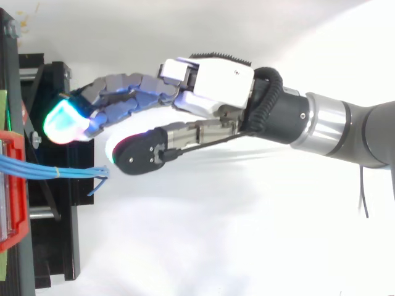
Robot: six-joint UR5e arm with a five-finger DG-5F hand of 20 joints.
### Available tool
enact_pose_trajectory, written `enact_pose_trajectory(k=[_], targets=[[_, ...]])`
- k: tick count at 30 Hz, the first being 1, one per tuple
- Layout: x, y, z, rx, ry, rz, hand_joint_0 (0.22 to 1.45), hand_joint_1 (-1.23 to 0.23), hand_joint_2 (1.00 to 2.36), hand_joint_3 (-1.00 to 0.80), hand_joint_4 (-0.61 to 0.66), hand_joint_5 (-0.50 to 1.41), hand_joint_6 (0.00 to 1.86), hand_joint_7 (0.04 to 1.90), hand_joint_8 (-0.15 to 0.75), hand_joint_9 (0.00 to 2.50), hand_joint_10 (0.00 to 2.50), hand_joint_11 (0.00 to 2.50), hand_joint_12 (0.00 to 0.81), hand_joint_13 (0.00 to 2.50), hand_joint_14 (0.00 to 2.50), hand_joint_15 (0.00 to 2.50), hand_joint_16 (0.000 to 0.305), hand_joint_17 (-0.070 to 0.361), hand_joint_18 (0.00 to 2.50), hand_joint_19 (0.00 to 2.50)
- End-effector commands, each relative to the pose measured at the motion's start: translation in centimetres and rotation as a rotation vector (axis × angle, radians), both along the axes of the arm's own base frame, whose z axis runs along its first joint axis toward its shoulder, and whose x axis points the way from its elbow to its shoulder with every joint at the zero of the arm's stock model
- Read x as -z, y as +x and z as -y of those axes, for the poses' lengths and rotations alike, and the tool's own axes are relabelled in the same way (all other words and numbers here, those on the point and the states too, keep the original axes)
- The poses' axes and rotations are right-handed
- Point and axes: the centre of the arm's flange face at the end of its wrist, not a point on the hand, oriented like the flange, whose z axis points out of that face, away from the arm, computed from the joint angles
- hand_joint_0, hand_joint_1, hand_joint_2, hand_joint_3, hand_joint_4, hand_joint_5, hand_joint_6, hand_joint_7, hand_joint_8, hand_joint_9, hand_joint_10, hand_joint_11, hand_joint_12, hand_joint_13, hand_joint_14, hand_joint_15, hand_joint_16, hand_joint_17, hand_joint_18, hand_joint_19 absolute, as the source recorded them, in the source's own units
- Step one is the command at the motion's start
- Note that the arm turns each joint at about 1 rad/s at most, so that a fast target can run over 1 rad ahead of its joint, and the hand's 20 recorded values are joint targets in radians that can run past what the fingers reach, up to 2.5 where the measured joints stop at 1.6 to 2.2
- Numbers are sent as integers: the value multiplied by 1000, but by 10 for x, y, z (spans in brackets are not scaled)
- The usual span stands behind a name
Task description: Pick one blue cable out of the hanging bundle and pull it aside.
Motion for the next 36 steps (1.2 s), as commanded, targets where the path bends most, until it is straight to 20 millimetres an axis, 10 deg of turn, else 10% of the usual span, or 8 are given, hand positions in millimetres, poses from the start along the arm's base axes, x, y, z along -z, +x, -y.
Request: enact_pose_trajectory(k=[1,36], targets=[[-4,4,-13,-18,4,7,489,-538,1001,-475,248,-153,503,864,242,538,7,211,324,339,3,56,51,115,328,302],[-10,3,-16,-36,62,-75,543,-607,1006,-423,191,-110,502,1152,245,711,12,358,313,554,10,219,46,104,493,407]])
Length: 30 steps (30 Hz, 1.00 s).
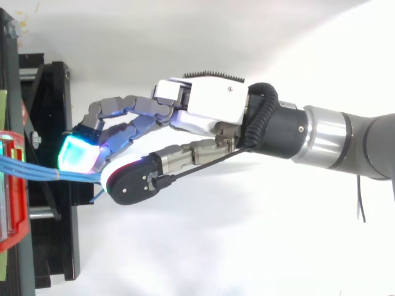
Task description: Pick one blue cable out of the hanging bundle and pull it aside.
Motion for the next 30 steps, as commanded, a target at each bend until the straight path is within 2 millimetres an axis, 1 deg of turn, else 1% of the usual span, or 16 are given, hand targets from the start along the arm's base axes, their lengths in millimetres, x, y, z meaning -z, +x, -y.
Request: enact_pose_trajectory(k=[1,10,11,14,15,18,21,24,26,27,30], targets=[[-4,1,-1,-2,4,-32,544,-609,1006,-425,182,-108,502,1164,247,712,12,356,313,555,9,223,46,104,495,418],[-16,-7,-3,-25,13,-116,545,-615,1006,-428,170,-105,501,1188,247,725,12,368,315,564,9,231,46,104,508,423],[-24,-10,-5,-39,11,-127,546,-616,1005,-427,170,-105,501,1188,249,725,12,366,314,565,9,228,46,104,509,423],[-31,-11,-5,-48,11,-128,545,-618,1006,-427,171,-104,501,1192,248,726,12,375,315,566,9,235,46,104,514,422],[-38,-11,-6,-53,12,-121,545,-619,1005,-426,170,-104,501,1192,249,726,12,371,316,569,9,232,46,104,514,425],[-48,-12,-6,-58,13,-107,546,-620,1006,-430,171,-103,501,1197,247,727,12,375,317,571,9,236,46,104,515,423],[-56,-12,-9,-61,15,-95,547,-621,1006,-431,166,-103,501,1201,246,730,12,379,317,573,9,233,46,104,517,432],[-59,-12,-9,-61,17,-90,549,-627,1005,-431,167,-100,501,1210,248,736,12,379,317,576,10,242,46,104,522,429],[-65,-12,-10,-63,17,-84,553,-633,1005,-431,145,-97,500,1228,249,738,13,386,314,579,10,243,46,103,523,435],[-73,-13,-9,-61,18,-75,553,-633,1005,-432,144,-96,500,1237,248,740,13,389,314,581,9,243,46,103,524,435],[-76,-14,-9,-61,19,-70,559,-649,1005,-424,114,-99,527,1226,246,744,12,383,316,586,9,244,45,102,531,441]])
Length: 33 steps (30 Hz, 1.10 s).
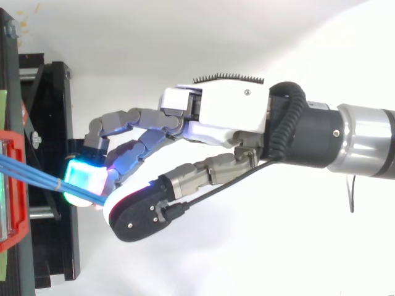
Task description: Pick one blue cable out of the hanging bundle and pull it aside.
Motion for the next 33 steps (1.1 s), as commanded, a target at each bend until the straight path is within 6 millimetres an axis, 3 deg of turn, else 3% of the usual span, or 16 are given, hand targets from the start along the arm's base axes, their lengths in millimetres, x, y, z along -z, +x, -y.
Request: enact_pose_trajectory(k=[1,4,10,20,26,33], targets=[[-8,-1,0,0,2,9,564,-667,1007,-410,84,-108,567,1183,248,748,13,389,313,594,10,250,45,102,537,440],[-16,-1,-1,-2,3,20,580,-712,1010,-361,48,-151,721,971,244,754,15,424,311,608,11,265,45,100,544,442],[-24,-2,-1,0,5,31,625,-787,1014,-322,31,-203,866,776,240,741,15,489,310,636,11,284,44,100,582,447],[-23,-4,-2,3,3,19,654,-854,1002,-473,70,-200,891,723,246,769,15,518,313,671,12,309,44,98,631,469],[-23,-5,-3,2,0,9,521,-709,1000,-500,106,-180,883,753,270,833,15,526,336,701,13,338,47,107,661,498],[-21,-6,-2,2,3,-2,496,-534,1000,-500,108,-162,885,787,292,904,16,550,352,730,13,352,50,113,685,532]])
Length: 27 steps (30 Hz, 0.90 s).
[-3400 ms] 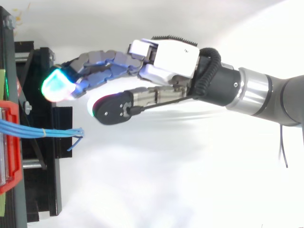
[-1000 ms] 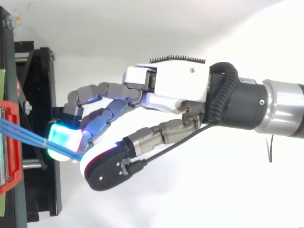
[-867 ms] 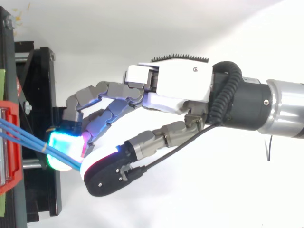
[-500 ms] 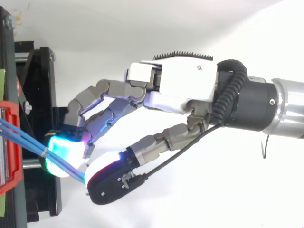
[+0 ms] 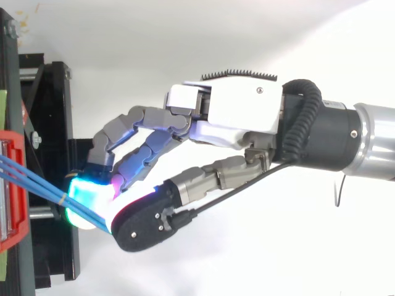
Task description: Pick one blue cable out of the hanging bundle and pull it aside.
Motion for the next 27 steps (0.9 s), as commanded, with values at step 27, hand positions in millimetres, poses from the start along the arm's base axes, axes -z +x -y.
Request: enact_pose_trajectory(k=[27], targets=[[47,22,-9,77,106,76,526,-663,1000,-491,109,-163,775,820,286,924,16,565,349,767,14,390,49,110,716,560]])
